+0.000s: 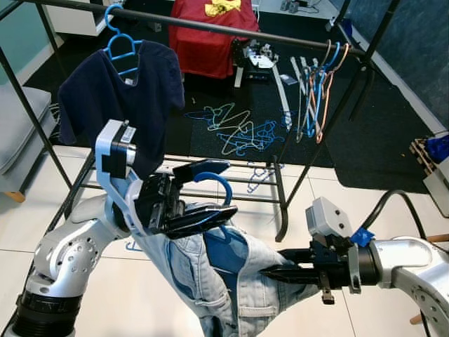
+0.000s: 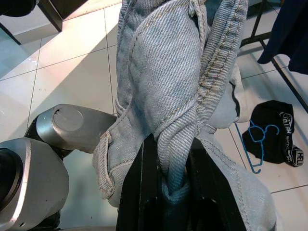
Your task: Hang hanger
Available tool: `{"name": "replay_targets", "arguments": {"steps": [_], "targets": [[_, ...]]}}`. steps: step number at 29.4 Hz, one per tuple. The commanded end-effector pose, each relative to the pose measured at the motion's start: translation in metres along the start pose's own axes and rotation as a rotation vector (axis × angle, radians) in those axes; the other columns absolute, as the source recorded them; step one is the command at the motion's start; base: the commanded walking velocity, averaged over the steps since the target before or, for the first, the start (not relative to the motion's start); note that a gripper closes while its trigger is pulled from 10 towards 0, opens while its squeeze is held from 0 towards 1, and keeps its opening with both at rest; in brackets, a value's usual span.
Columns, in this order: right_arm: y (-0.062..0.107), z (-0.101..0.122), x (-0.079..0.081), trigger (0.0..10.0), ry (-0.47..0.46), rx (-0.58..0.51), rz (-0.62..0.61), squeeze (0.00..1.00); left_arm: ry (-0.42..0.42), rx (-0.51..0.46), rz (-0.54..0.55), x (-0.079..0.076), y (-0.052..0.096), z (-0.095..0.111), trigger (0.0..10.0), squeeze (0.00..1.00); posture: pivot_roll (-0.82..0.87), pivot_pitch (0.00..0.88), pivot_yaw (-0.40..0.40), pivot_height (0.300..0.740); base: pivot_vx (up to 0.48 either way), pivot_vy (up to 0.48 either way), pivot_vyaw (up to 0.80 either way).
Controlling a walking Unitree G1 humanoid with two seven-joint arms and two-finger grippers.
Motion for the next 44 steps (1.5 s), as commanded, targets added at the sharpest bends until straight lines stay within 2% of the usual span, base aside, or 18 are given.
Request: {"name": "replay_targets", "arguments": {"steps": [1, 4, 5, 6, 7, 24, 31, 32, 33, 34, 36, 37, 40, 42, 44], "targets": [[0.001, 0.007, 0.004, 0.0, 0.016, -0.019, 0.024, 0.00, -0.007, 0.009, -0.039, -0.008, -0.004, -0.002, 10.0, 0.00, 0.04, 0.155, -0.079, 0.740, 0.000, 0.000, 0.00], [0.001, 0.007, 0.004, 0.0, 0.016, -0.018, 0.023, 0.00, -0.003, 0.010, -0.040, -0.008, -0.005, -0.003, 9.9, 0.00, 0.04, 0.155, -0.079, 0.740, 0.000, 0.000, 0.00], [0.001, 0.007, 0.004, 0.0, 0.016, -0.017, 0.023, 0.00, 0.004, 0.007, -0.042, -0.009, -0.005, -0.003, 2.7, 0.00, 0.04, 0.155, -0.079, 0.740, 0.000, 0.000, 0.00], [0.001, 0.007, 0.004, 0.0, 0.016, -0.017, 0.023, 0.00, 0.004, 0.007, -0.042, -0.009, -0.005, -0.003, 2.7, 0.00, 0.04, 0.155, -0.079, 0.740, 0.000, 0.000, 0.00], [0.001, 0.007, 0.003, 0.0, 0.016, -0.016, 0.022, 0.00, 0.008, 0.005, -0.044, -0.009, -0.006, -0.003, 0.0, 0.00, 0.04, 0.156, -0.081, 0.740, 0.000, 0.000, 0.00], [0.004, 0.010, -0.001, 0.0, 0.025, -0.019, 0.012, 0.00, 0.008, 0.003, -0.058, -0.011, -0.004, -0.003, 0.0, 0.00, 0.03, 0.153, -0.084, 0.740, 0.000, 0.000, 0.00], [0.006, 0.019, -0.007, 0.0, 0.039, -0.064, -0.019, 0.00, -0.013, 0.006, -0.038, -0.007, -0.003, -0.002, 0.0, 0.00, 0.03, 0.149, -0.084, 0.740, 0.000, 0.000, 0.00], [0.007, 0.021, -0.012, 1.6, 0.045, -0.079, -0.049, 0.02, -0.027, 0.000, -0.016, -0.002, -0.004, 0.000, 0.0, 0.00, 0.03, 0.149, -0.084, 0.740, 0.000, 0.000, 0.00], [0.007, 0.021, -0.012, 1.6, 0.045, -0.079, -0.049, 0.02, -0.027, 0.000, -0.016, -0.002, -0.004, 0.000, 0.0, 0.00, 0.03, 0.149, -0.084, 0.740, 0.000, 0.000, 0.00], [0.007, 0.023, -0.016, 10.0, 0.048, -0.088, -0.069, 1.00, -0.037, -0.005, 0.000, 0.001, -0.004, 0.001, 0.0, 0.00, 0.03, 0.149, -0.084, 0.740, 0.000, 0.000, 0.00], [0.009, 0.031, -0.032, 10.0, 0.069, -0.137, -0.166, 1.00, -0.087, -0.020, 0.079, 0.015, -0.004, 0.006, 0.0, 0.00, 0.04, 0.145, -0.081, 0.740, 0.000, 0.000, 0.00], [0.009, 0.031, -0.032, 10.0, 0.069, -0.137, -0.166, 1.00, -0.087, -0.020, 0.079, 0.015, -0.004, 0.006, 0.0, 0.00, 0.04, 0.145, -0.081, 0.740, 0.000, 0.000, 0.00], [0.016, 0.038, -0.047, 10.0, 0.089, -0.183, -0.273, 1.00, -0.159, -0.029, 0.197, 0.034, -0.004, 0.010, 0.0, 0.00, 0.04, 0.143, -0.080, 0.740, 0.000, 0.000, 0.00], [0.016, 0.038, -0.047, 10.0, 0.089, -0.183, -0.273, 1.00, -0.159, -0.029, 0.197, 0.034, -0.004, 0.010, 0.0, 0.00, 0.04, 0.143, -0.080, 0.740, 0.000, 0.000, 0.00], [0.025, 0.043, -0.060, 10.0, 0.100, -0.217, -0.361, 1.00, -0.188, -0.038, 0.256, 0.043, -0.002, 0.012, 0.0, 0.00, 0.04, 0.143, -0.080, 0.740, 0.000, 0.000, 0.00]]}}
Point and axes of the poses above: a point about 5 cm out from each wrist's last joint towards the gripper, its own y axis pointing back from the gripper into the wrist, its own z axis along the axis of the wrist's last joint, x = y × z, the point moved 5 cm from there along -y, pointing out of the wrist towards the gripper, and after that the axes turned 5 degrees about -y, right-handed, at the moved point
